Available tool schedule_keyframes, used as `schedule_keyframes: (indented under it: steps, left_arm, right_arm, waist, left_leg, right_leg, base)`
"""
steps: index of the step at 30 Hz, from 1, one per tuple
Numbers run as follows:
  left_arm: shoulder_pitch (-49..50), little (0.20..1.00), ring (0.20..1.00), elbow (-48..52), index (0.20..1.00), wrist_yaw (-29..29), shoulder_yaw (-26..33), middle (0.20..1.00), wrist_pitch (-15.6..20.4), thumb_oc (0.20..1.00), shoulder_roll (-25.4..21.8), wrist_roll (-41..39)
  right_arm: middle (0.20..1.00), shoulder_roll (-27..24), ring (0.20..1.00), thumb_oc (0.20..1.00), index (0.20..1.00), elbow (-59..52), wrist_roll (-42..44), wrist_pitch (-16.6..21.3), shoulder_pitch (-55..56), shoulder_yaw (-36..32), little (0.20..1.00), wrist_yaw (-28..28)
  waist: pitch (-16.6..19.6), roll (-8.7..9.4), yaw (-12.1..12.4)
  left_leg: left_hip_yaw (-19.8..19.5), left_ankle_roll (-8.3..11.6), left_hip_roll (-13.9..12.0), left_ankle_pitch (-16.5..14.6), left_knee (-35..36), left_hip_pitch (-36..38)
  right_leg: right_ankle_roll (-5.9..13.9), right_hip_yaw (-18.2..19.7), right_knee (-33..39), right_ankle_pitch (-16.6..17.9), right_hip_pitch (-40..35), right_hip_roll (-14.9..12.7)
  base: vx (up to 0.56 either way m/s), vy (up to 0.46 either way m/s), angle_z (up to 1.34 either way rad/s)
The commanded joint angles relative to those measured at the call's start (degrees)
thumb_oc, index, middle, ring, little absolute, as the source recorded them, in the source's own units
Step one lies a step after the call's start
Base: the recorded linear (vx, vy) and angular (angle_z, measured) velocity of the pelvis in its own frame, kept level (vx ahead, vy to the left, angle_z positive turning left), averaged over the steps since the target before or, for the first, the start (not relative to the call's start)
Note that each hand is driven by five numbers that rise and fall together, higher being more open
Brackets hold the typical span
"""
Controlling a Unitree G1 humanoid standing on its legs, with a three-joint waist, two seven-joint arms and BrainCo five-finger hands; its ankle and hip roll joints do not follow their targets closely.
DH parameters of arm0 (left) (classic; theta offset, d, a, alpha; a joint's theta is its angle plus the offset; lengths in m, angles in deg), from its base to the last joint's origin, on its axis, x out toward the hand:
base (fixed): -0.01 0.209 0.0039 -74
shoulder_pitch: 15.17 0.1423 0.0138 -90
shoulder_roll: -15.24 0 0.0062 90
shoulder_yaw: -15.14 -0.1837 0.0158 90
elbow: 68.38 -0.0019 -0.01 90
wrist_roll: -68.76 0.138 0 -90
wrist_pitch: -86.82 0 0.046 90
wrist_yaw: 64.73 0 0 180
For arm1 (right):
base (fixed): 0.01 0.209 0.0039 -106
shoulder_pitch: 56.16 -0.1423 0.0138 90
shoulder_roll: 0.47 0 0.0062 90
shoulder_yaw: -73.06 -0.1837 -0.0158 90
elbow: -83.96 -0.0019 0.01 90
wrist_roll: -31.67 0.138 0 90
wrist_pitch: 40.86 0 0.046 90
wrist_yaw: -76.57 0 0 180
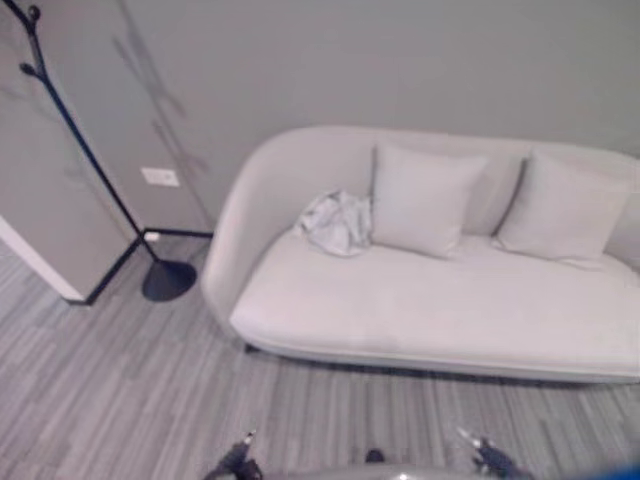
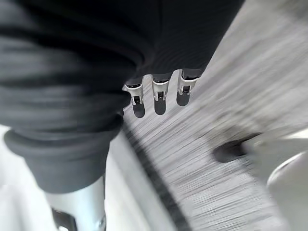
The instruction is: Hang the clothes on the sofa on the clothes rack.
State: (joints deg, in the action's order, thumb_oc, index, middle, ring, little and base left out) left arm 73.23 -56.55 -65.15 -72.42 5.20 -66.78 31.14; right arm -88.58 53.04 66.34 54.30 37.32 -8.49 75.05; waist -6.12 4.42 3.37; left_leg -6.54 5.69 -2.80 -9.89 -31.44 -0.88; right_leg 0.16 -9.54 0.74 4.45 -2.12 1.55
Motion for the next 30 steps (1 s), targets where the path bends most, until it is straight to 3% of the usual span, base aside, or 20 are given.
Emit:
schedule_keyframes:
  steps: [1, 4, 5, 7, 10, 13, 16, 20, 23, 26, 29, 30]
  left_arm:
    - [-1.16, 1.000, 1.000, 1.12, 1.000, 0.11, 0.55, 1.000, 0.41, 1.000, 1.27, -4.14]
    - [-1.39, 1.000, 1.000, 1.13, 1.000, -0.10, 0.66, 1.000, 0.31, 1.000, 1.30, -4.34]
    - [-1.48, 1.000, 1.000, 1.33, 1.000, -0.30, 0.10, 1.000, 0.25, 1.000, 1.61, -3.69]
    - [-1.77, 1.000, 1.000, 1.62, 1.000, -0.19, -1.09, 1.000, 0.17, 1.000, 2.25, -3.06]
    - [-2.60, 1.000, 1.000, 1.63, 1.000, -0.28, -1.53, 1.000, 0.29, 1.000, 2.90, -4.24]
    - [-2.16, 1.000, 1.000, 0.02, 1.000, -0.08, 0.61, 1.000, 0.24, 1.000, 2.90, -6.48]
    - [-2.07, 1.000, 1.000, 0.55, 1.000, -0.33, 0.57, 1.000, 0.35, 1.000, 2.21, -5.53]
    - [-2.94, 1.000, 1.000, 2.38, 1.000, -0.22, -3.29, 1.000, 0.71, 1.000, 1.24, 1.39]
    - [-2.90, 1.000, 1.000, 2.44, 1.000, -0.19, -3.94, 1.000, 0.69, 1.000, 1.22, 2.52]
    - [-2.51, 1.000, 1.000, 2.37, 1.000, 0.20, -3.92, 1.000, 0.40, 1.000, 1.14, 3.81]
    - [-1.63, 1.000, 1.000, 2.08, 1.000, -0.12, -1.72, 1.000, -0.05, 1.000, 0.28, 4.86]
    - [-1.64, 1.000, 1.000, 2.08, 1.000, -0.12, -1.73, 1.000, -0.06, 1.000, 0.29, 4.86]
  right_arm:
    - [1.000, -3.19, 1.000, 1.000, 1.000, -4.29, -4.41, 2.47, -0.60, 4.23, 1.000, -0.17]
    - [1.000, -3.32, 1.000, 1.000, 1.000, -5.26, -5.50, 2.20, -1.30, 4.89, 1.000, -0.06]
    - [1.000, -3.73, 1.000, 1.000, 1.000, -7.73, -5.82, 2.45, -1.15, 4.89, 1.000, -0.05]
    - [1.000, -4.36, 1.000, 1.000, 1.000, -9.89, -5.92, 3.16, -1.40, 5.28, 1.000, -0.03]
    - [1.000, -4.35, 1.000, 1.000, 1.000, -9.39, -7.07, 3.59, -2.78, 5.57, 1.000, 0.71]
    - [1.000, -3.12, 1.000, 1.000, 1.000, -7.11, -8.27, 3.20, -3.17, 6.06, 1.000, 0.18]
    - [1.000, -1.99, 1.000, 1.000, 1.000, -7.50, -8.06, 3.18, -2.96, 6.01, 1.000, 0.27]
    - [1.000, -0.99, 1.000, 1.000, 1.000, -12.04, -8.97, 4.67, -2.74, 5.69, 1.000, 1.28]
    - [1.000, -1.22, 1.000, 1.000, 1.000, -13.34, -9.38, 4.83, -2.21, 5.14, 1.000, 1.57]
    - [1.000, -2.54, 1.000, 1.000, 1.000, -18.05, -11.29, 5.44, -0.11, 2.97, 1.000, 2.52]
    - [1.000, -3.90, 1.000, 1.000, 1.000, -25.27, -12.71, 5.84, 2.71, -1.56, 1.000, 4.66]
    - [1.000, -3.90, 1.000, 1.000, 1.000, -25.38, -12.74, 5.78, 2.78, -1.60, 1.000, 4.68]
  waist:
    - [-3.49, 1.40, -1.55]
    - [-3.16, 1.13, -1.24]
    - [-2.29, 0.43, -1.07]
    - [-1.79, -0.92, -0.60]
    - [-1.37, -1.66, 0.41]
    - [0.95, -2.38, 0.32]
    - [2.11, -1.72, 0.30]
    - [3.54, -0.62, -0.61]
    - [3.62, -0.50, -0.88]
    - [3.26, -0.50, -2.09]
    - [1.01, -1.16, -3.54]
    - [0.96, -1.13, -3.44]
  left_leg:
    - [5.77, -2.68, -3.52, 16.80, -0.24, -8.29]
    - [9.16, -2.38, -4.23, 13.88, 5.27, -9.47]
    - [10.37, -2.24, -4.05, 12.96, 16.64, -9.58]
    - [11.14, -1.00, -4.59, 18.11, 29.46, -9.39]
    - [12.25, 0.21, -5.18, 20.76, 36.44, -12.69]
    - [12.19, 0.39, -4.75, 22.23, 36.44, -10.34]
    - [13.49, -0.55, -3.48, 21.69, 36.44, -8.11]
    - [16.48, -3.77, -0.09, 17.45, 36.44, -4.80]
    - [16.63, -4.32, 0.58, 16.77, 36.44, -4.39]
    - [16.97, -5.77, 2.48, 14.83, 36.44, -2.73]
    - [17.72, -8.05, 4.20, 12.36, 36.44, 0.87]
    - [17.81, -8.09, 4.26, 12.34, 36.44, 0.92]
  right_leg:
    - [2.07, 1.92, 3.75, -2.25, -4.86, -5.49]
    - [2.53, 2.18, 4.24, -2.94, -5.83, -6.05]
    - [3.45, 1.98, 4.26, -3.73, -5.99, -6.46]
    - [3.96, 1.78, 4.26, -5.76, -7.38, -6.26]
    - [4.34, 1.57, 4.26, -8.01, -10.05, -6.62]
    - [5.54, 2.36, 4.26, -8.37, -11.81, -7.65]
    - [6.29, 3.27, 3.15, -8.48, -11.92, -9.59]
    - [8.76, 5.21, -1.93, -5.58, -8.44, -13.21]
    - [9.00, 5.50, -3.01, -4.78, -7.77, -13.69]
    - [9.70, 6.10, -8.85, -1.84, -5.32, -14.34]
    - [9.37, 6.22, -21.77, 4.74, 0.22, -15.69]
    - [9.42, 6.35, -21.95, 4.67, 0.31, -15.76]
  base:
    - [0.08, -0.100, -0.02]
    - [0.19, 0.034, -0.09]
    - [0.31, 0.212, -0.34]
    - [0.34, 0.234, -0.31]
    - [0.29, 0.169, 0.57]
    - [0.39, 0.226, -0.02]
    - [0.36, 0.242, -0.30]
    - [0.26, 0.250, -0.29]
    - [0.11, 0.135, -0.14]
    - [0.10, 0.172, -0.03]
    - [0.09, 0.215, -0.16]
    - [0.11, 0.200, 0.00]
